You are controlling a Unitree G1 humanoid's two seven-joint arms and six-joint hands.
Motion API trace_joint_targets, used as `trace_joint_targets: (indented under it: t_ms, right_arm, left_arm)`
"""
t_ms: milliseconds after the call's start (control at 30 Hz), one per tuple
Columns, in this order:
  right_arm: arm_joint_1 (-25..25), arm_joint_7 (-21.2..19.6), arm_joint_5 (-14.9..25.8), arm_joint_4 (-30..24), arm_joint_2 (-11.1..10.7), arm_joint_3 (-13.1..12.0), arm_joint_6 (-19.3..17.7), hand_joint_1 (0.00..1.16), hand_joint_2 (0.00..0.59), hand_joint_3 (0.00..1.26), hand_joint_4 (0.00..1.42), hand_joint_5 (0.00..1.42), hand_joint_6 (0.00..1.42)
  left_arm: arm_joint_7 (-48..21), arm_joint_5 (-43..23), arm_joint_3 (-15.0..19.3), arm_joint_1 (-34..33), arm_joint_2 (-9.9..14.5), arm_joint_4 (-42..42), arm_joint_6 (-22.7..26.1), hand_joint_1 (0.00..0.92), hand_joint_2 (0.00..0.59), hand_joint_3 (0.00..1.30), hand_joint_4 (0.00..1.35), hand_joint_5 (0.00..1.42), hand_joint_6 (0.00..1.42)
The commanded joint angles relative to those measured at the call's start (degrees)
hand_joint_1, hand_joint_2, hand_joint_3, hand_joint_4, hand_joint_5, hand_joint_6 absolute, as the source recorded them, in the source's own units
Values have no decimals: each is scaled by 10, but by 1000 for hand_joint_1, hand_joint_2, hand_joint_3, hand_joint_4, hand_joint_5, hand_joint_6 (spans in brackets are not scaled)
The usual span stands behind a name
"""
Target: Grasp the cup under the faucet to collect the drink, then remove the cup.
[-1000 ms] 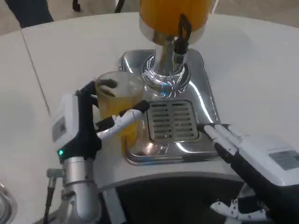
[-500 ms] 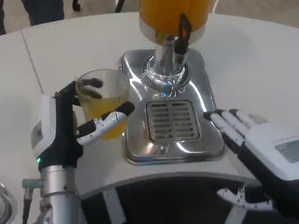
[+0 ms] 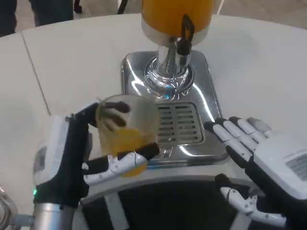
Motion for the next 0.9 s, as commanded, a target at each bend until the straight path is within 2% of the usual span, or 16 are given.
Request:
trace_joint_targets:
  t_ms: [33,167,400,433,500,633,900]
  right_arm:
    - [16,-23,3,-13,5,-12,-10,41,559,0,0,0,0]
    - [30,-27,6,-24,3,-20,-16,44,564,0,0,0,0]
    - [56,-10,31,-55,2,-38,-20,56,566,0,0,0,0]
    - [62,-13,28,-63,8,-39,-16,58,566,0,0,0,0]
    - [70,-15,32,-74,21,-39,-7,62,566,0,0,0,0]
    - [73,-14,19,-82,29,-26,-15,67,566,0,0,0,0]
    - [82,-18,15,-73,30,-27,-17,77,566,0,0,0,0]
  left_arm:
    - [-6,10,-5,44,-6,-53,-30,660,24,1101,1098,1374,1424]
    - [-14,17,-14,88,-14,-84,-34,660,23,1101,1086,1374,1424]
    - [-34,16,-20,148,-32,-129,-29,660,23,1110,1072,1374,1424]
    - [-36,17,-20,154,-33,-134,-30,660,22,1111,1072,1374,1424]
    - [-41,20,-18,165,-30,-137,-34,660,22,1111,1072,1373,1424]
    - [-47,20,-15,170,-28,-140,-37,660,25,1112,1071,1373,1424]
    - [-45,31,-19,175,-43,-154,-29,660,27,1112,1059,1373,1424]
